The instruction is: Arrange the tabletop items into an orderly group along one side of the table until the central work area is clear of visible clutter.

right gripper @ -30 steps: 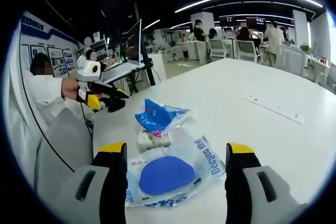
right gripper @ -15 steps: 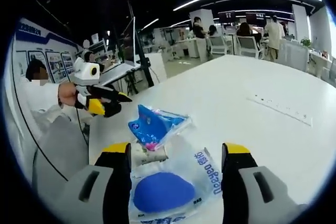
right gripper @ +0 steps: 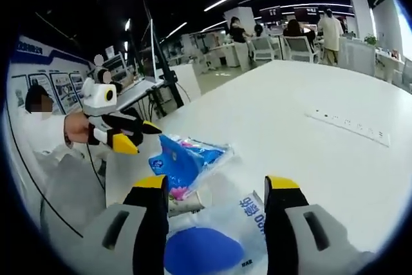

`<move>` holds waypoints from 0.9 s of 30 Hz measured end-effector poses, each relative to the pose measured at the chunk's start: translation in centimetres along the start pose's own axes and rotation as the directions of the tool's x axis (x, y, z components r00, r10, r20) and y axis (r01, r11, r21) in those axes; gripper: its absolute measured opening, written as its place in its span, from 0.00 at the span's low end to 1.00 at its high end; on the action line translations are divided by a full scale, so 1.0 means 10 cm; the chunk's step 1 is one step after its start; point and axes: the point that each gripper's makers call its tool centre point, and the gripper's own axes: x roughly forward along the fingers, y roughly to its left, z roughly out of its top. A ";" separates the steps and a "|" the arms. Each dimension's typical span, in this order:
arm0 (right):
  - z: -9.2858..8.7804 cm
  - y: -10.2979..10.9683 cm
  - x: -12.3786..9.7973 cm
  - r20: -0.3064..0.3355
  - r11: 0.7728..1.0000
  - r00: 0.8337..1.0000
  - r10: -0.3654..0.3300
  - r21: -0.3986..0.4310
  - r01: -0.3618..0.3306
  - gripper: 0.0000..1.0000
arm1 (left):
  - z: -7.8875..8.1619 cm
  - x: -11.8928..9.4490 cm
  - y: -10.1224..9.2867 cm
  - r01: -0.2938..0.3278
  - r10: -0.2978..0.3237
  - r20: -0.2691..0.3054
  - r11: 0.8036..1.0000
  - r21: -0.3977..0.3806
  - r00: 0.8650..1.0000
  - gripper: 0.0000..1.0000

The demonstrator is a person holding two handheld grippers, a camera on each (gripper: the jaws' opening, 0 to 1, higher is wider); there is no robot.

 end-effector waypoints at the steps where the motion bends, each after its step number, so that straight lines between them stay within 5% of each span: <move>1: 0.00 0.01 0.02 -0.001 1.000 1.000 0.000 0.003 0.000 0.58 | -0.01 0.02 0.01 -0.004 0.004 -0.005 1.000 -0.002 1.000 0.65; 15: -0.12 0.10 0.25 -0.052 0.999 0.999 0.009 0.051 -0.007 0.45 | -0.10 0.09 0.09 -0.056 0.057 -0.040 0.998 0.029 0.998 0.31; 27: -0.19 0.22 0.36 -0.065 0.992 0.997 0.042 0.119 -0.034 0.25 | -0.17 0.13 0.07 -0.058 0.061 -0.053 0.997 0.058 0.997 0.15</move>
